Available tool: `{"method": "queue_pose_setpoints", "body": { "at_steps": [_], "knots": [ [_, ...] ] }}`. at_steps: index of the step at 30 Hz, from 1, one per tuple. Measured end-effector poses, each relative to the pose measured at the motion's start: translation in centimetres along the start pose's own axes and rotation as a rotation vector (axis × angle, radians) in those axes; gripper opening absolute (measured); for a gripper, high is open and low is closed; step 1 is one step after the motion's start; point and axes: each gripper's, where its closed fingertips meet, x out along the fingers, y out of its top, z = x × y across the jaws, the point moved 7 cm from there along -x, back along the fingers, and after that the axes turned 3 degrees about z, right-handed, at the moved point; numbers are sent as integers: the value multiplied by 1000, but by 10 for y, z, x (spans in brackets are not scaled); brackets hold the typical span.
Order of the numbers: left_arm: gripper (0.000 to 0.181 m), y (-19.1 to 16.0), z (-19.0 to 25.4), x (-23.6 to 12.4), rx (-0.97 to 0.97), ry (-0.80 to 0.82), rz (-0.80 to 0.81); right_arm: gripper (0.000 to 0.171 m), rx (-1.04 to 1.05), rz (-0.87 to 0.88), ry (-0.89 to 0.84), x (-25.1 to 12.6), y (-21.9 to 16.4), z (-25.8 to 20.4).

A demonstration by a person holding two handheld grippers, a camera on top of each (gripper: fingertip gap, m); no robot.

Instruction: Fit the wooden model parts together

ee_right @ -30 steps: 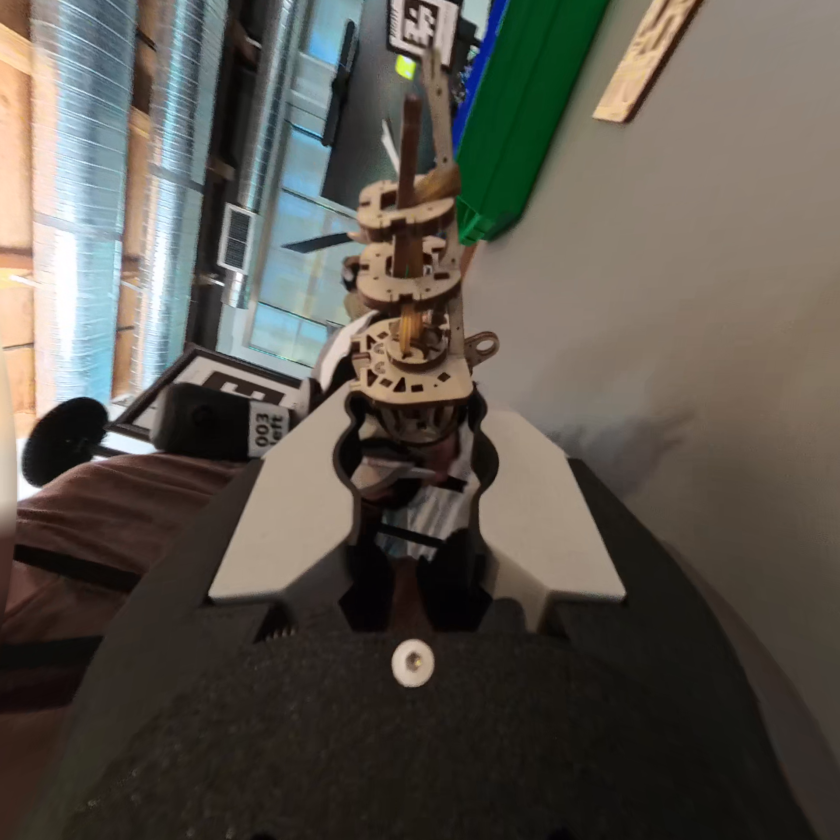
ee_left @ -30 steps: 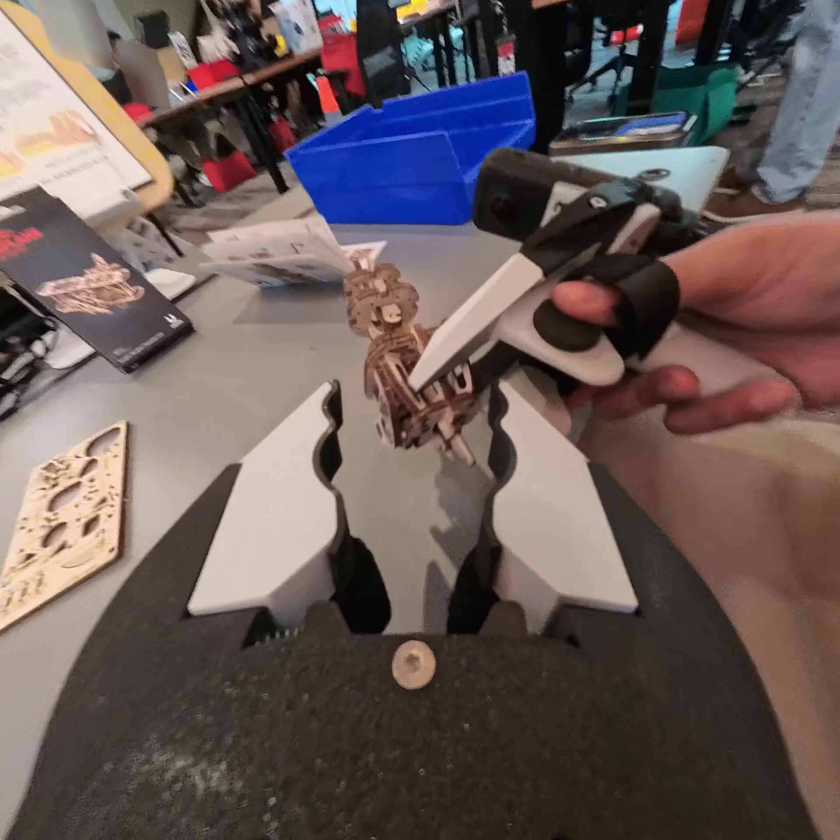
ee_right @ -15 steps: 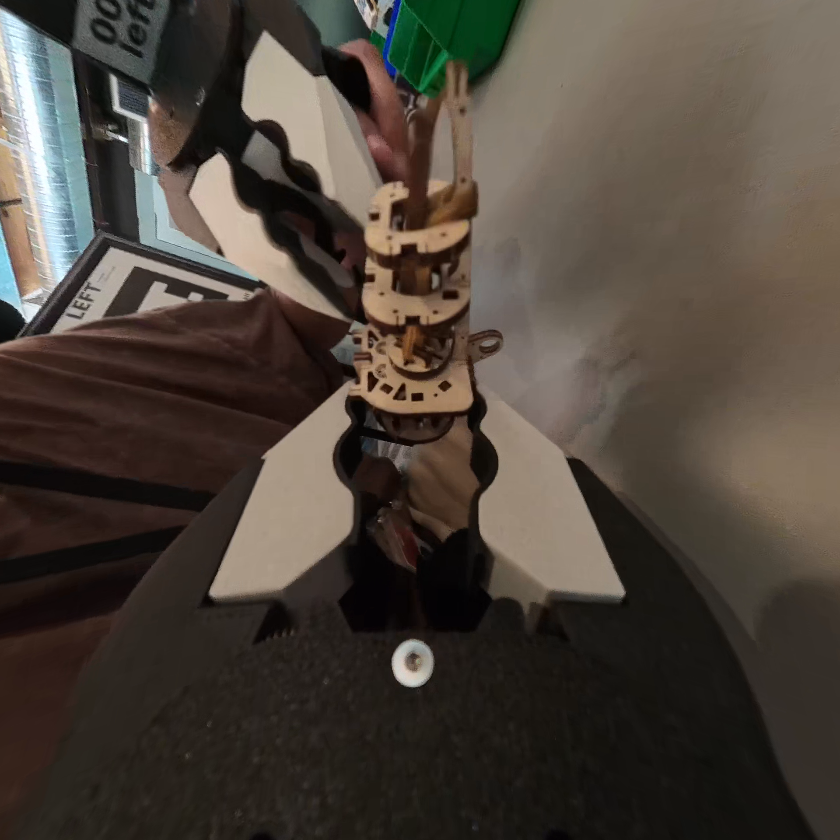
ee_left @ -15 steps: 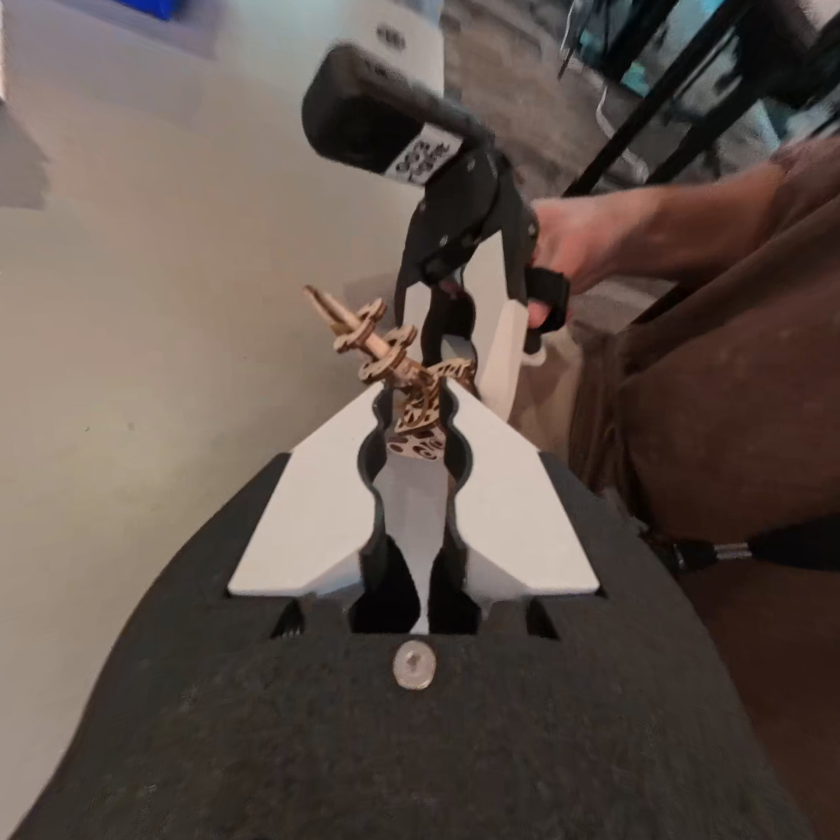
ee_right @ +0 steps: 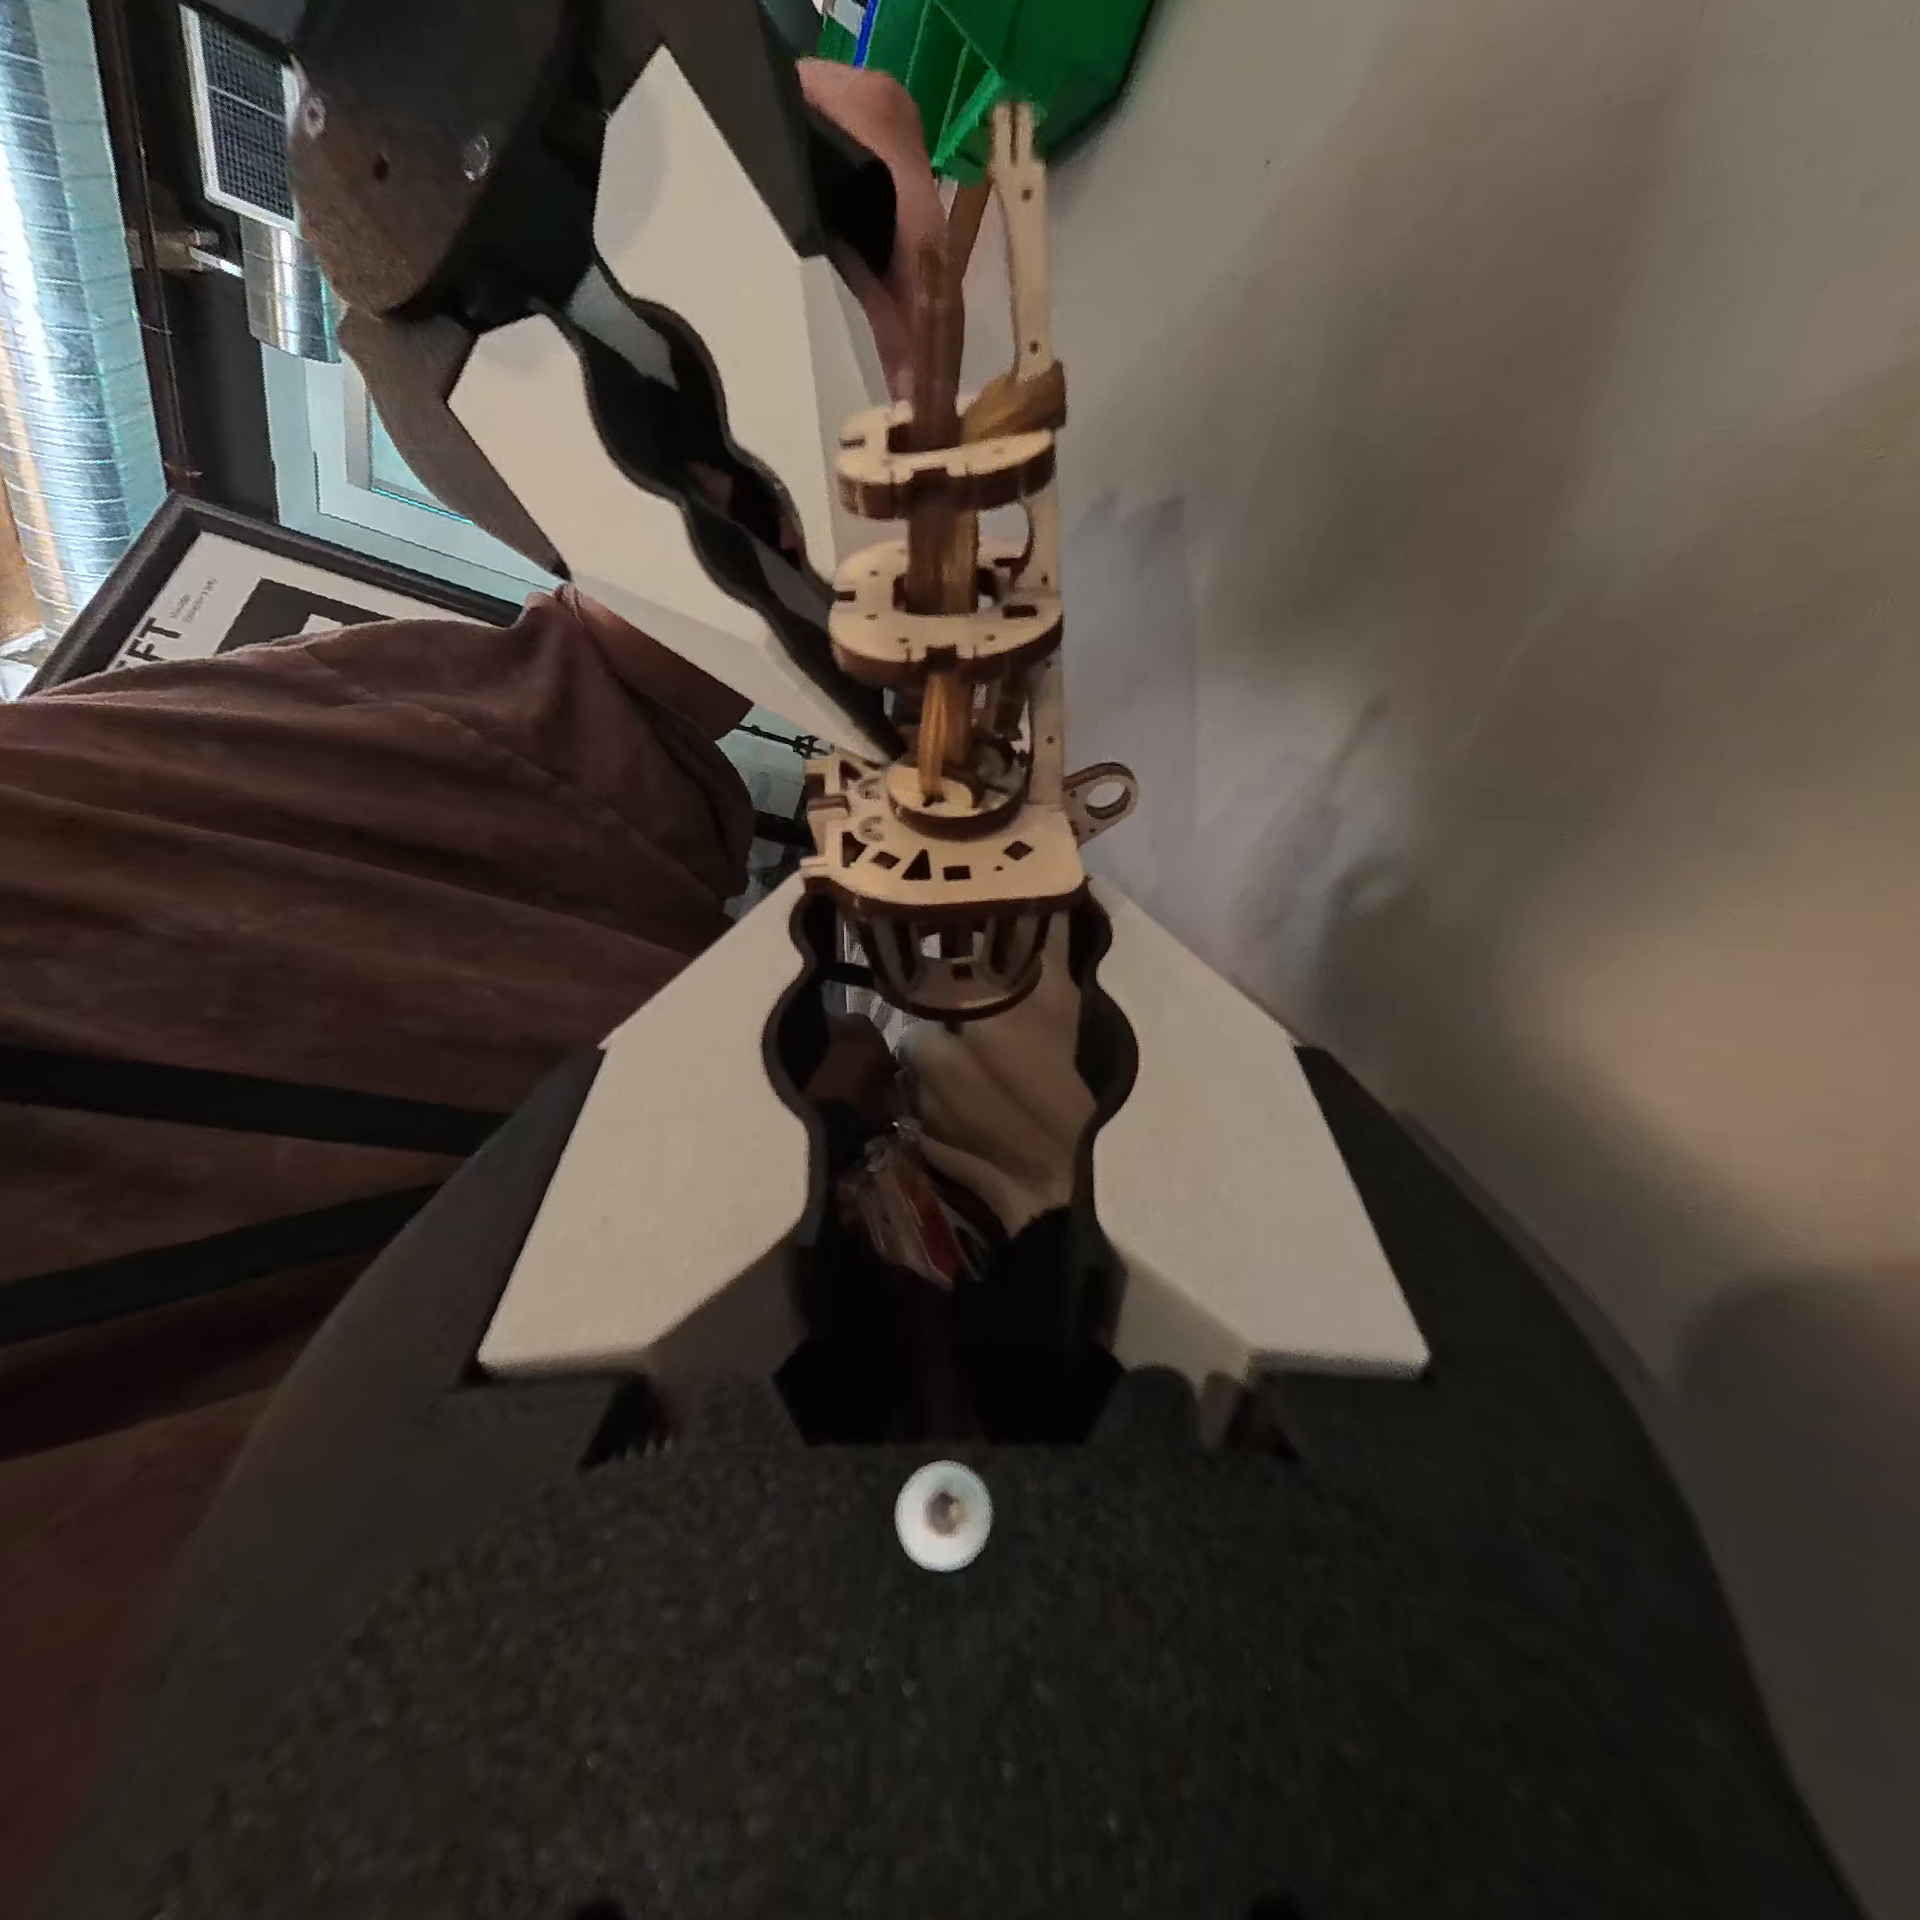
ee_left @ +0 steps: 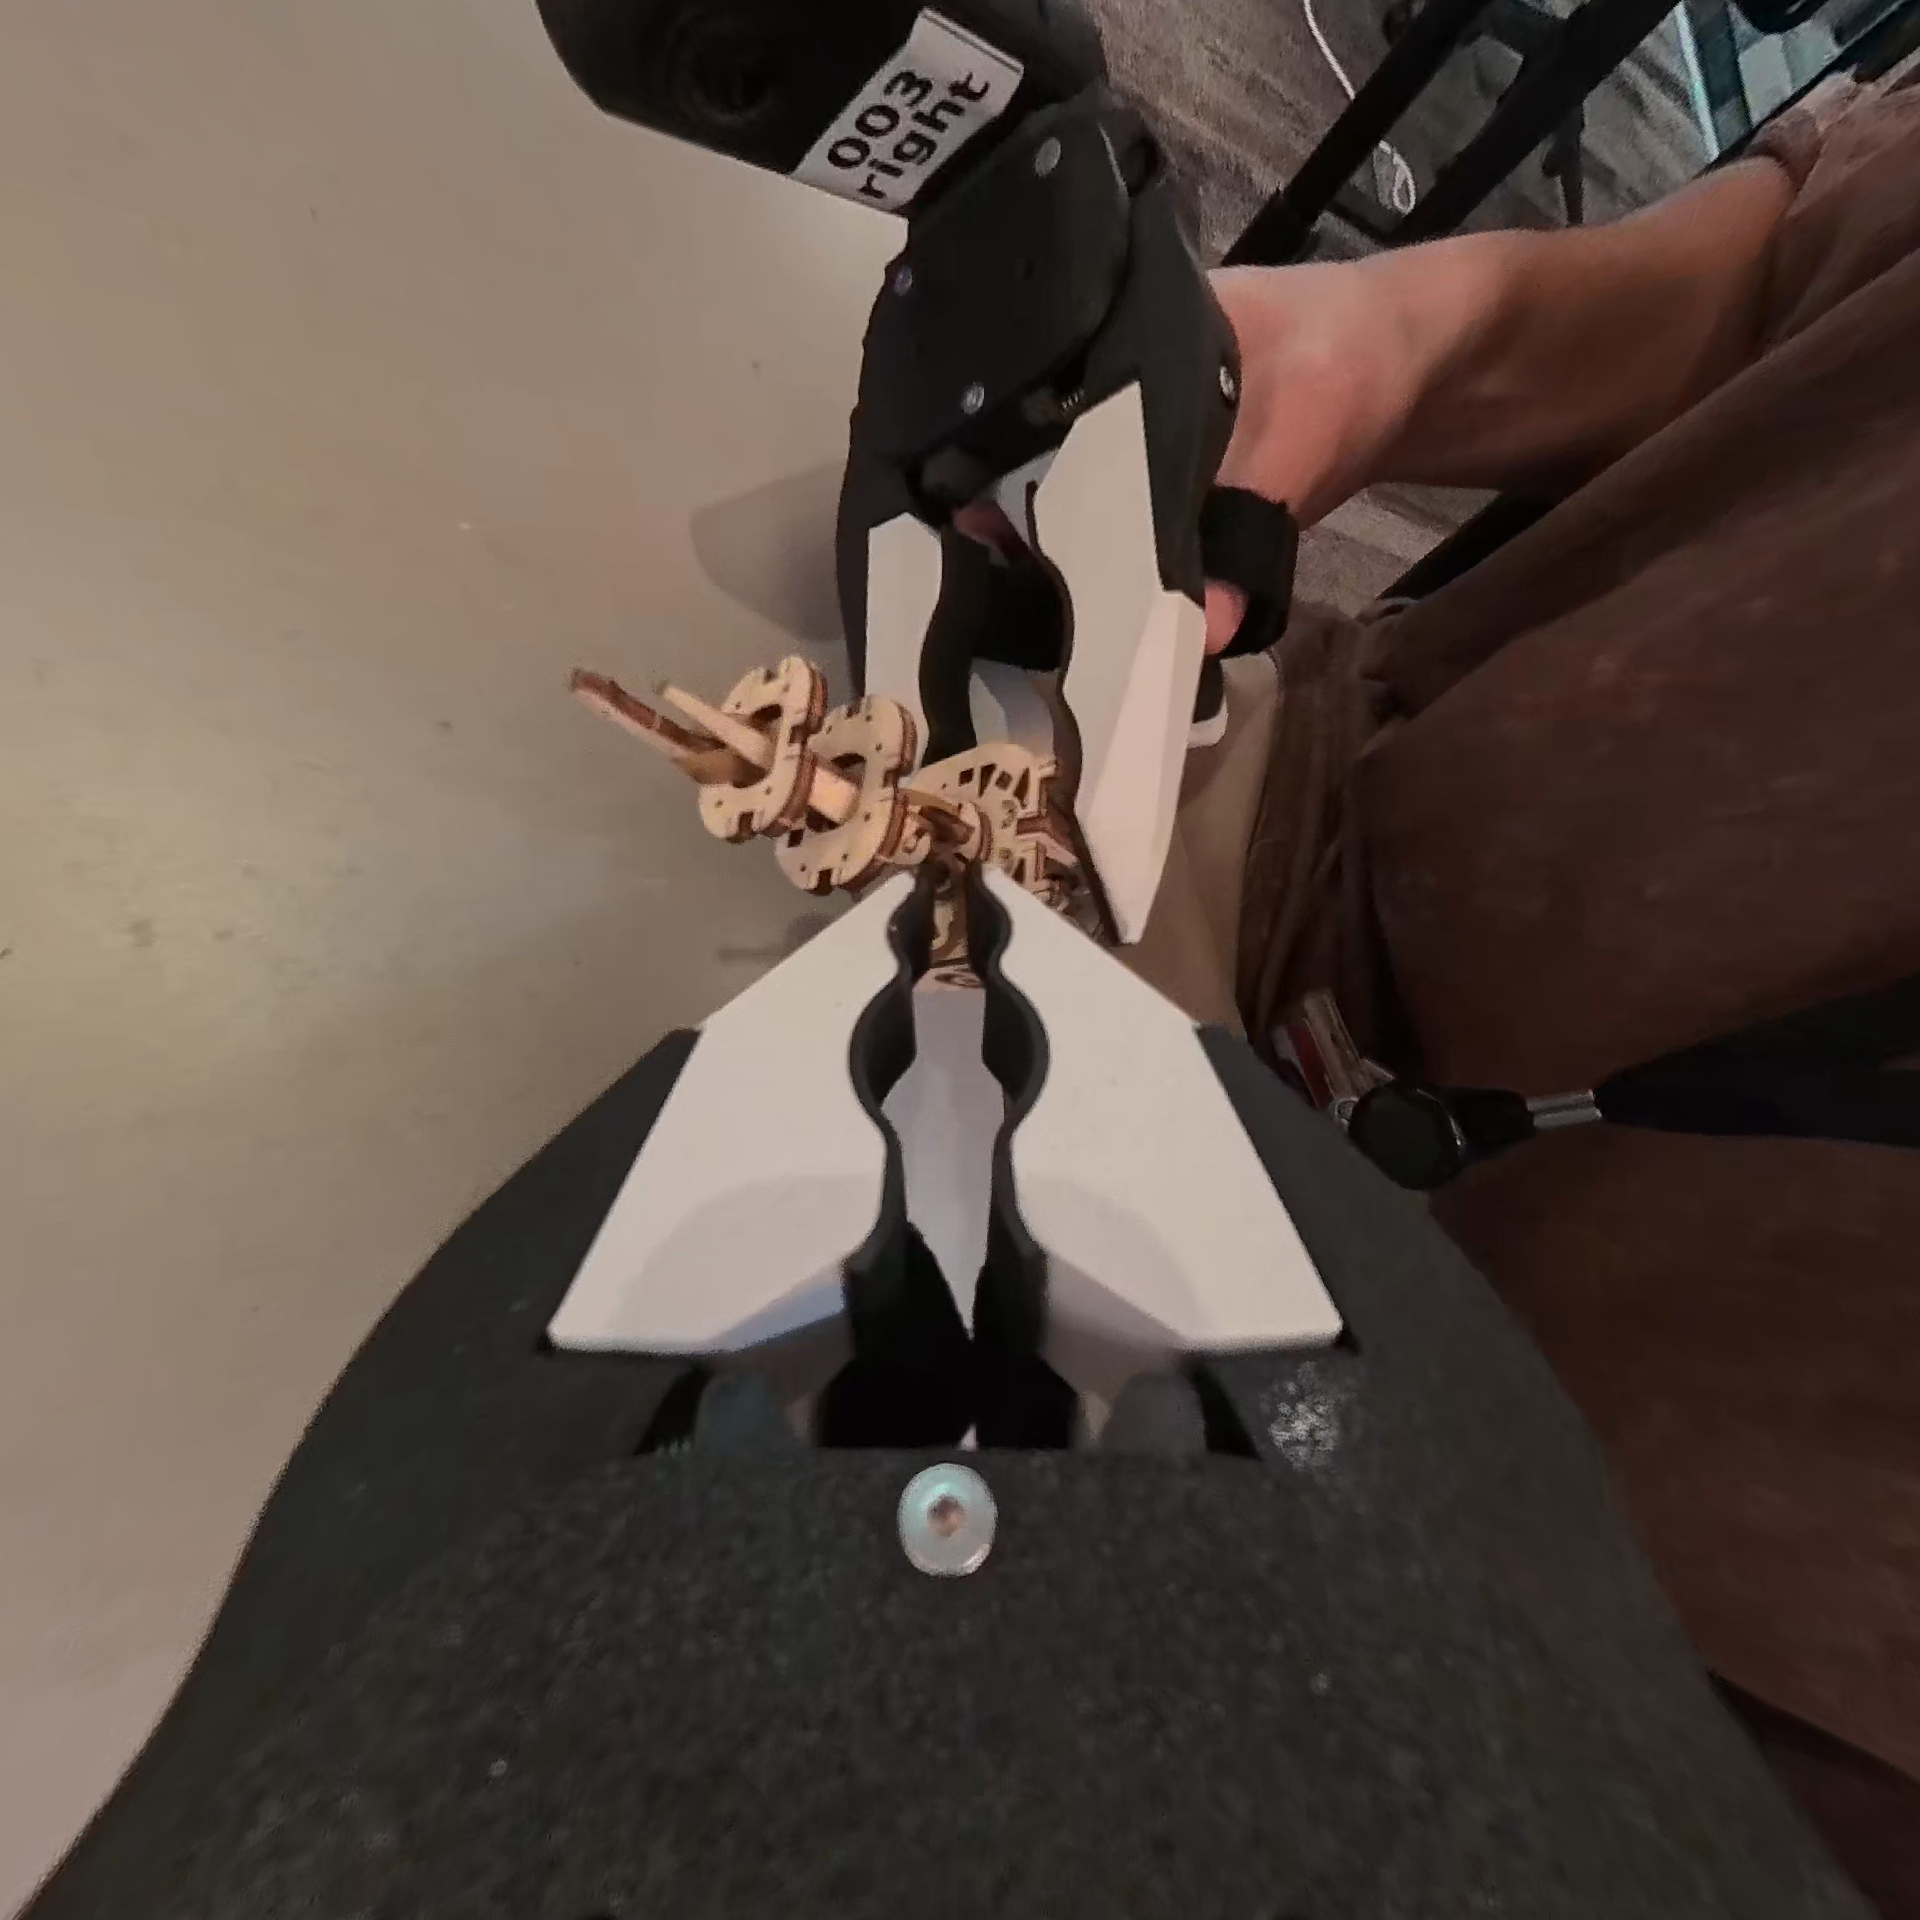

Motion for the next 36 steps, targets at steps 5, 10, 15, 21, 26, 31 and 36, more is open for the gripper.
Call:
{"method": "queue_pose_setpoints", "body": {
  "at_steps": [5,10,15,21,26,31,36],
  "knots": [
    [0,-1,2,-2,-19,-21,-1,44,-7,6,-5,0,-1,-2],
    [0,0,6,-5,-30,-17,26,44,-6,12,-40,-3,0,0],
    [0,4,7,0,-40,8,34,44,-22,4,-84,-3,-1,1],
    [0,7,4,3,-66,62,37,44,-25,-1,-96,-3,-2,1],
    [0,5,2,2,-77,92,17,44,-25,3,-90,-4,-2,0],
    [0,7,2,-2,-89,87,22,44,-23,1,-86,-4,-3,-1],
    [0,5,0,-2,-91,81,1,44,-38,6,-70,-3,-3,-5]
  ]
}}
